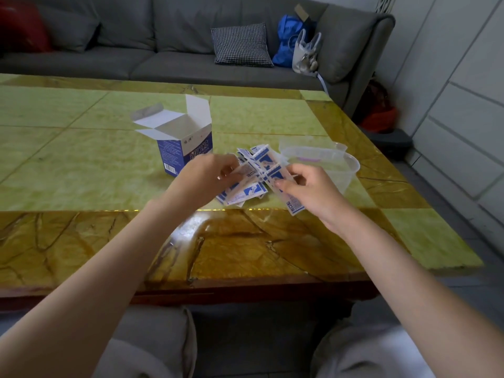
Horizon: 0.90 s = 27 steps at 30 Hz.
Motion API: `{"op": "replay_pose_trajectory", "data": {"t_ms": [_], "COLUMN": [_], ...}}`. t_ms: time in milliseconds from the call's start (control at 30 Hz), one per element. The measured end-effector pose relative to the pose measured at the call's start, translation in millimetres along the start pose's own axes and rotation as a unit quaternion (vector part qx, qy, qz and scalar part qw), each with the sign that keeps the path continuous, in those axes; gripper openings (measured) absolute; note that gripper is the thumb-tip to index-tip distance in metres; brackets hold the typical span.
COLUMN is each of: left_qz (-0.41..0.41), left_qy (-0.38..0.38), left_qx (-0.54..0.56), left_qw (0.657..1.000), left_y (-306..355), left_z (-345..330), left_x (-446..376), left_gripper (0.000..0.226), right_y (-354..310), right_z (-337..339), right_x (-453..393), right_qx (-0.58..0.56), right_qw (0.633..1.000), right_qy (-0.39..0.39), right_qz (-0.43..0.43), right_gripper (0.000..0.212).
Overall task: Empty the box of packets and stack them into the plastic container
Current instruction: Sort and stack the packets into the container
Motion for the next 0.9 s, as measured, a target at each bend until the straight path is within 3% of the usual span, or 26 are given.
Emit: {"op": "replay_pose_trajectory", "data": {"t_ms": [100, 233, 367, 500, 600, 733, 833, 900], "left_qz": [0.013, 0.015, 0.003, 0.036, 0.05, 0.094, 0.097, 0.093], "left_qy": [-0.049, -0.082, -0.145, -0.214, -0.227, -0.186, -0.173, -0.178], "left_qx": [0.011, 0.022, 0.048, 0.18, 0.152, 0.121, 0.124, 0.144], "left_qw": [0.999, 0.996, 0.988, 0.959, 0.961, 0.97, 0.972, 0.969], "left_y": [3.3, 10.4, 18.5, 13.4, 5.0, -10.3, -10.8, -8.1], "left_z": [-13.3, -22.1, -30.9, -38.7, -38.5, -30.3, -29.1, -31.6], "left_x": [0.8, -1.8, 1.8, 6.9, 9.8, 9.5, 9.8, 10.3], "left_gripper": [0.025, 0.027, 0.017, 0.003, 0.008, 0.017, 0.026, 0.024], "right_y": [6.9, 12.7, 3.0, -11.0, -15.1, -9.4, 0.2, 1.2], "right_z": [-10.0, -24.1, -18.9, -5.5, 1.0, -14.0, -28.2, -30.0], "right_x": [1.4, 2.8, 1.1, 1.3, 2.5, 2.6, 5.1, 5.5], "right_qx": [-0.111, -0.142, -0.027, 0.118, 0.138, 0.196, 0.268, 0.288], "right_qw": [0.991, 0.983, 0.998, 0.992, 0.987, 0.977, 0.954, 0.947], "right_qy": [-0.043, -0.071, -0.04, 0.03, 0.051, -0.052, -0.121, -0.122], "right_qz": [-0.063, -0.09, -0.038, 0.043, 0.066, 0.067, 0.059, 0.074], "right_gripper": [0.01, 0.012, 0.006, 0.011, 0.014, 0.03, 0.025, 0.022]}}
Point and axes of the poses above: each hand's wrist, its own x-axis away from the middle knuckle, its own z-axis out of the back of the hand, y = z × x, the point moved 8 cm from there along -x, towards the middle knuckle, and after that the axes turned 5 degrees about -x, right-handed, at the moved point
